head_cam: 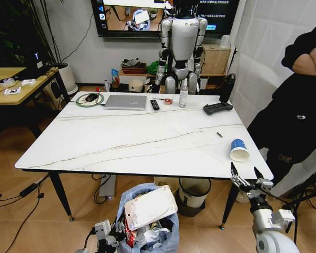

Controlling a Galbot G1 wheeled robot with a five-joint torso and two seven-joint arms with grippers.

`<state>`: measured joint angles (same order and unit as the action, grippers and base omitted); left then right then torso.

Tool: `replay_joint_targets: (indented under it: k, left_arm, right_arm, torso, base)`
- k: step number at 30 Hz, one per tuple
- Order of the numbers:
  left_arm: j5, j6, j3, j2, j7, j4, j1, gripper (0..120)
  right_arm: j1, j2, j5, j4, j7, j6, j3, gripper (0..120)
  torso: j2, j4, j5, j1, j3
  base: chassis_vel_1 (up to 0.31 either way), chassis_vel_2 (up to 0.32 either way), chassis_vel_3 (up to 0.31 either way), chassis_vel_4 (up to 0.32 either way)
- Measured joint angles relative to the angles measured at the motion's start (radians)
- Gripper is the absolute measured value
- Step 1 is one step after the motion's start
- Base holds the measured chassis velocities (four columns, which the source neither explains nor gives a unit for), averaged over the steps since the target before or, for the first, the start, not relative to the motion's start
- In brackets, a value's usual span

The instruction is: Pick up the trash bin and place the trash from the table into it.

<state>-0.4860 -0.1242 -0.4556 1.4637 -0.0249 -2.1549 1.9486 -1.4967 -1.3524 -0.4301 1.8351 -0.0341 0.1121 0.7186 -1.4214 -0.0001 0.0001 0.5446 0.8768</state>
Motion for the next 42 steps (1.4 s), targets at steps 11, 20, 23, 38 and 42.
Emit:
replay_joint_targets:
  k: [11, 20, 23, 38, 42]
  left_arm:
    - [-0.006, 0.0, -0.008, -0.001, 0.005, -0.011, 0.007, 0]
    - [-0.031, -0.007, -0.001, -0.006, 0.005, -0.014, 0.012, 0]
    - [-0.035, -0.009, 0.0, -0.007, 0.005, -0.018, 0.014, 0]
    - [-0.029, -0.01, -0.008, -0.001, 0.004, -0.035, 0.023, 0]
    - [-0.024, -0.01, -0.007, 0.005, 0.003, -0.035, 0.024, 0]
  right_arm:
    - [0.084, 0.045, -0.022, -0.104, 0.012, -0.039, -0.016, 100]
    - [0.111, 0.064, -0.032, -0.148, 0.002, -0.044, -0.009, 100]
    - [0.136, 0.076, -0.034, -0.183, 0.007, -0.052, -0.012, 100]
    - [0.256, 0.147, -0.044, -0.333, 0.01, -0.063, -0.035, 100]
    - [0.289, 0.167, -0.051, -0.366, 0.009, -0.065, -0.045, 100]
  torso:
    - [0.0, 0.0, 0.0, 0.0, 0.0]
    - [0.0, 0.0, -0.0001, 0.0, 0.0]
    - [0.0, 0.0, 0.0, 0.0, 0.0]
    - [0.0, 0.0, -0.0001, 0.0, 0.0]
    - [0.0, 0.0001, -0.0001, 0.0, 0.0]
  base:
    - [0.0, 0.0, 0.0, 0.0]
    - [0.0, 0.0, 0.0, 0.0]
    - [0.0, 0.0, 0.0, 0.0]
    - [0.0, 0.0, 0.0, 0.0]
    - [0.0, 0.0, 0.0, 0.0]
